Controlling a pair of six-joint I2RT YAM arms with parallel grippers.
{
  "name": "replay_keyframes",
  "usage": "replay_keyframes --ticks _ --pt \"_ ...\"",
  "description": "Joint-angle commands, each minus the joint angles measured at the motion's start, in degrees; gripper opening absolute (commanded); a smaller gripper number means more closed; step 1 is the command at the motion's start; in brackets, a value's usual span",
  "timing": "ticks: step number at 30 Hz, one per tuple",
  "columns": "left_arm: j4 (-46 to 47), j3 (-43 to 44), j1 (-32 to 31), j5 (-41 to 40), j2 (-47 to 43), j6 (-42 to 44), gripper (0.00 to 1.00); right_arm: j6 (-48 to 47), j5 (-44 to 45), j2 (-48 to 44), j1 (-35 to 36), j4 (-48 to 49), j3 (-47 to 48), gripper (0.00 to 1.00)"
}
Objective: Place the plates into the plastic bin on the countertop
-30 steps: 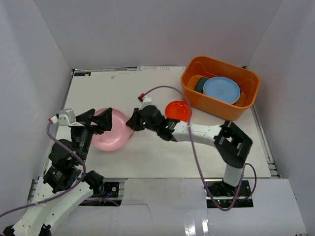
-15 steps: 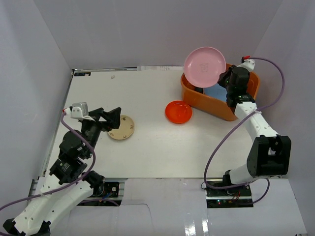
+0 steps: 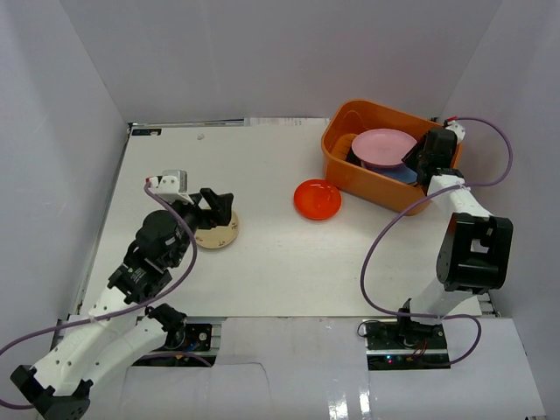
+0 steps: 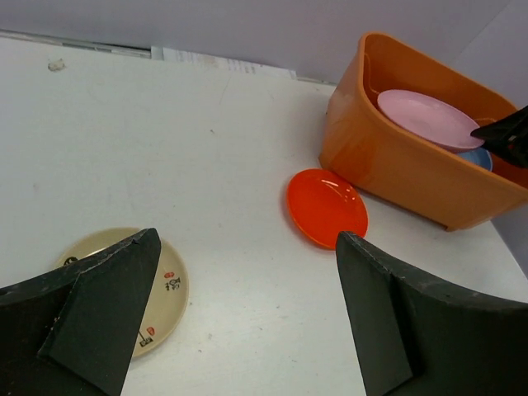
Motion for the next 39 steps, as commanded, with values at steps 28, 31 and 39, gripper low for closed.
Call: replay_keyframes --ticks 28,31,39 --pt "-10.56 -3.53 4.86 2.91 17.72 -24.61 0.98 34.69 -0.88 -16.41 24.2 45.92 -50.17 0.56" --pt "-11.96 -5.91 7.76 4.22 16.76 -27.16 0.98 38.45 -0.35 -8.24 24.99 53.11 -49.02 0.53" --pt "-9.68 -14.79 21.3 13.98 16.13 -30.07 0.98 44.27 2.63 6.82 27.89 60.86 -42.43 0.44"
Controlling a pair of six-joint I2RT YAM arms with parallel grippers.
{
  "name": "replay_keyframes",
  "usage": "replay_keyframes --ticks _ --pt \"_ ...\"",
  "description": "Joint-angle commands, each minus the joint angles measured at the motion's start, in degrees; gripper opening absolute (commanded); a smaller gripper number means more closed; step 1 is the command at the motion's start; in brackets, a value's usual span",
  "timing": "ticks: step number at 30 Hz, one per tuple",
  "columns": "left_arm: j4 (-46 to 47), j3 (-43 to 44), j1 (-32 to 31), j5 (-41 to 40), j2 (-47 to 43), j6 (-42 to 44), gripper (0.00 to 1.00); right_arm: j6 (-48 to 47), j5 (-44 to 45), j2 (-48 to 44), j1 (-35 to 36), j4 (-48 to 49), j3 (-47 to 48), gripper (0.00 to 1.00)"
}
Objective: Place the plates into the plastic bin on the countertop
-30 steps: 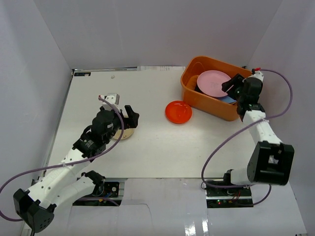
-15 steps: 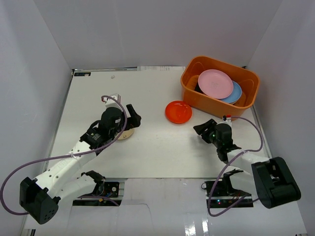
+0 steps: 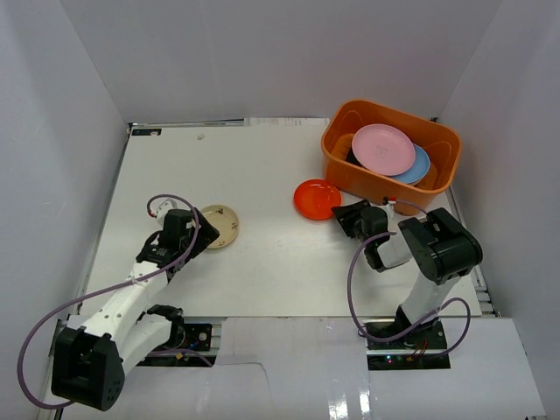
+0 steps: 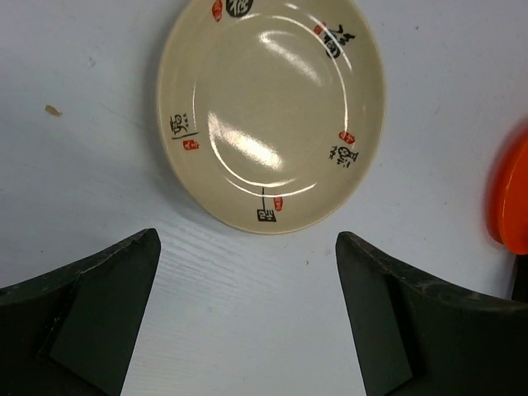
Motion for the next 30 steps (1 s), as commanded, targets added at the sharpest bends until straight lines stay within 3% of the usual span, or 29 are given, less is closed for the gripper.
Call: replay_keyframes --ticks 1,4,8,14,18,21,22,24,25,30 --pt "0.92 -1.44 1.89 4.28 0.37 -3.36 0.98 3.34 4.2 4.01 1.25 6.16 4.01 0.44" --pt "2.58 -2.84 3.38 4.11 1.52 -4.24 0.96 3.25 5.62 6.92 1.69 4.84 6.83 0.42" --pt "5.39 -4.51 6.02 4.46 3.45 -5.65 0.95 4.13 3.52 9.73 2.3 6.07 8.16 0.1" --pt "9.53 -5.39 8.58 5.42 7.14 -7.58 0.92 3.34 -8.67 6.32 8.26 9.84 5.61 0.08" --pt "13.74 -8.03 9.98 6.74 8.02 -9.08 0.85 0.71 -16.69 -1.48 10.91 8.98 8.92 0.08" --pt "16.82 -8.91 10.34 7.36 8.99 -9.52 0.77 -8.93 -17.85 -9.58 10.21 -2.41 18.3 0.08" --pt "17.79 -9.0 10.42 7.19 9.51 -9.43 0.75 -16.97 -16.37 -11.43 9.78 -10.72 21.49 0.08" --pt "18.32 -9.0 10.42 6.92 9.87 -9.52 0.69 -24.14 -12.68 -15.91 8.46 -16.66 28.33 0.08" --pt "18.76 -9.08 10.51 6.92 10.22 -9.52 0.66 -29.22 -9.36 -18.45 5.5 -19.04 29.94 0.08" --pt "20.78 -9.61 10.6 7.27 10.92 -9.52 0.5 -36.03 -5.63 -20.94 -9.45 -32.04 36.28 0.08"
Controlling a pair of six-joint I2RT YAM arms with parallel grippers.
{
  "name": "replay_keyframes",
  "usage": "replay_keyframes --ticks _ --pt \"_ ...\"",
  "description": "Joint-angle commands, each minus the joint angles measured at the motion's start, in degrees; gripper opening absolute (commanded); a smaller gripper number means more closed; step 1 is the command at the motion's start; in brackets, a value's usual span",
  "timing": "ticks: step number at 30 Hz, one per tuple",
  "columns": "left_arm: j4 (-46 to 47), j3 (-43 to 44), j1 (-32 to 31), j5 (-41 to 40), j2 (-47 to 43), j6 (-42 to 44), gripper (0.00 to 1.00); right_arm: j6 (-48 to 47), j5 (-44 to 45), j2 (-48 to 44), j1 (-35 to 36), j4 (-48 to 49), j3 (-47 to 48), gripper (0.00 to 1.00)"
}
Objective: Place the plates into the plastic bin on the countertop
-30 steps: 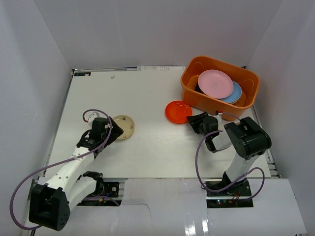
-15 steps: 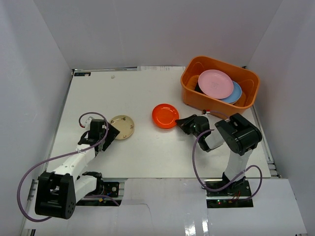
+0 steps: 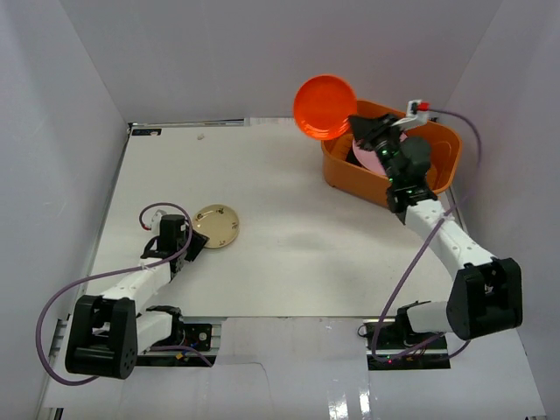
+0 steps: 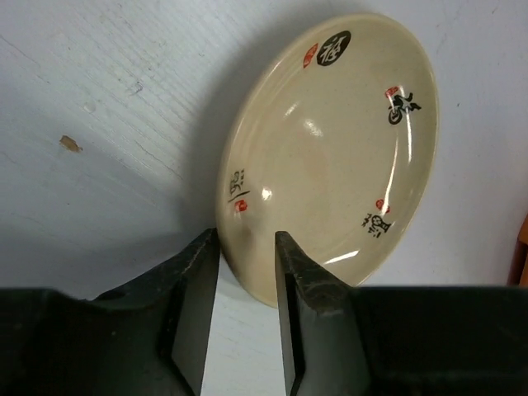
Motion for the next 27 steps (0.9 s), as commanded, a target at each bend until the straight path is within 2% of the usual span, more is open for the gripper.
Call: replay_keyframes --ticks 1,2,3,7,14,15,17,18,20,21,24,27 --pt "2.71 -0.74 0.37 0.5 0.34 -0.19 0.41 -10.07 5.21 -0.2 -12.1 -12.07 2.6 0.08" --pt "2.8 -1.0 0.37 0.58 0.87 -0.1 0.35 -10.68 5.56 0.68 -14.06 -12.95 2.95 0.08" --pt "3.41 -1.0 0.37 0.93 1.05 -0.1 0.23 -10.78 3.38 2.42 -17.82 -15.22 4.35 0.08" --pt "3.85 -0.83 0.46 1.9 2.28 0.16 0.0 -10.25 0.66 5.95 -23.55 -16.73 5.42 0.08" --pt "6.57 -0.04 0.46 7.34 -2.63 1.92 0.0 -7.88 1.61 11.49 -29.63 -17.26 4.89 0.08" --pt "7.19 0.22 0.37 8.13 -3.69 2.36 0.0 -7.88 1.69 11.84 -30.16 -17.44 4.89 0.11" --pt "7.19 2.24 -0.33 9.9 -6.33 3.15 0.0 -8.05 1.69 13.25 -30.42 -18.75 5.33 0.22" --pt "7.11 3.21 -0.77 10.16 -7.12 4.02 0.0 -8.66 1.61 13.78 -30.51 -19.54 6.46 0.39" --pt "7.1 8.11 -2.43 10.69 -8.18 4.47 0.0 -9.19 0.47 14.75 -30.77 -21.91 8.05 0.51" --pt "7.1 8.14 -3.22 10.6 -8.18 4.73 0.0 -9.2 0.46 14.4 -30.69 -21.92 7.97 0.55" --pt "6.93 15.41 -8.31 8.94 -5.9 5.79 0.0 -9.98 -0.5 11.59 -30.78 -21.92 8.05 0.69" --pt "7.02 24.72 -14.99 6.56 -0.37 7.46 0.0 -10.6 -1.55 6.94 -30.95 -21.92 7.18 0.7"
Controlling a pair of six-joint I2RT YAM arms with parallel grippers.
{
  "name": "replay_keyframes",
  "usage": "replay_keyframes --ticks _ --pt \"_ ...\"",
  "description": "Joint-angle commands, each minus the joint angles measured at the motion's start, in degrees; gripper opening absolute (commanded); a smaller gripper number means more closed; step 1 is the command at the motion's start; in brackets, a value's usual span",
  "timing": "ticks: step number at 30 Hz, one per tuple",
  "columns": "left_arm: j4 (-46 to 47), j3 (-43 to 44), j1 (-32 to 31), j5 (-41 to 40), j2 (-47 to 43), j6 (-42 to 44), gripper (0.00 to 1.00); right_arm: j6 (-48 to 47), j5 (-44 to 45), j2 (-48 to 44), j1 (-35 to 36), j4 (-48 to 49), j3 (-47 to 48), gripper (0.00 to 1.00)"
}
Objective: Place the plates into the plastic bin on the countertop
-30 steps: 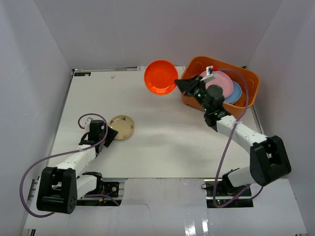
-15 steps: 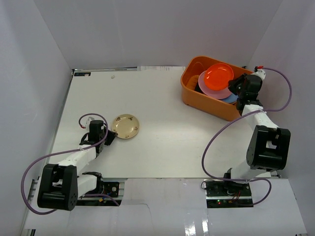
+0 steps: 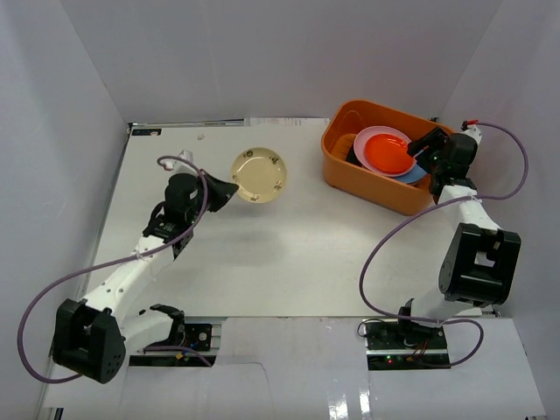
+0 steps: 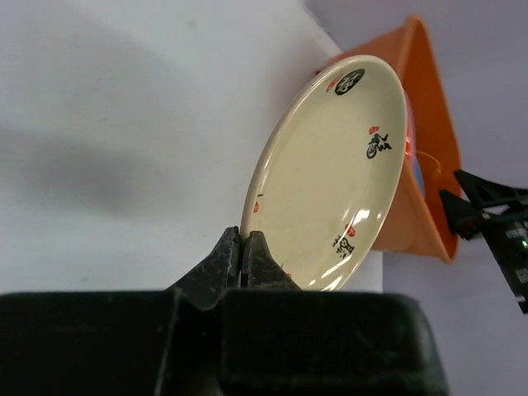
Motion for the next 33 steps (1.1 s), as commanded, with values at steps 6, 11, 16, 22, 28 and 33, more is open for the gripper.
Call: replay_keyframes --ticks 6,11,16,22,28,33 --pt "3.46 26.88 -14.61 -2.58 17.87 5.55 0.0 -0.87 -9.1 -18.23 -0.24 0.22 2.07 0.42" --pt "2.93 44.34 -20.24 -6.1 31.05 8.62 0.0 -1.84 -16.03 -21.77 -0.16 -6.28 13.31 0.08" --pt "-3.98 64.83 -24.11 -6.71 50.46 10.47 0.0 2.19 -25.02 -23.96 0.19 -5.6 15.9 0.08" --pt "-11.65 93.06 -26.49 -8.29 70.43 12.76 0.0 1.94 -25.38 -28.53 4.06 -5.67 10.44 0.08" --pt "-6.58 98.18 -26.93 -9.35 77.2 11.18 0.0 -0.52 -23.26 -32.05 5.64 -8.84 7.45 0.08" --pt "-3.67 103.71 -27.98 -7.51 82.39 11.09 0.0 0.01 -22.83 -34.25 8.8 -7.52 4.11 0.08"
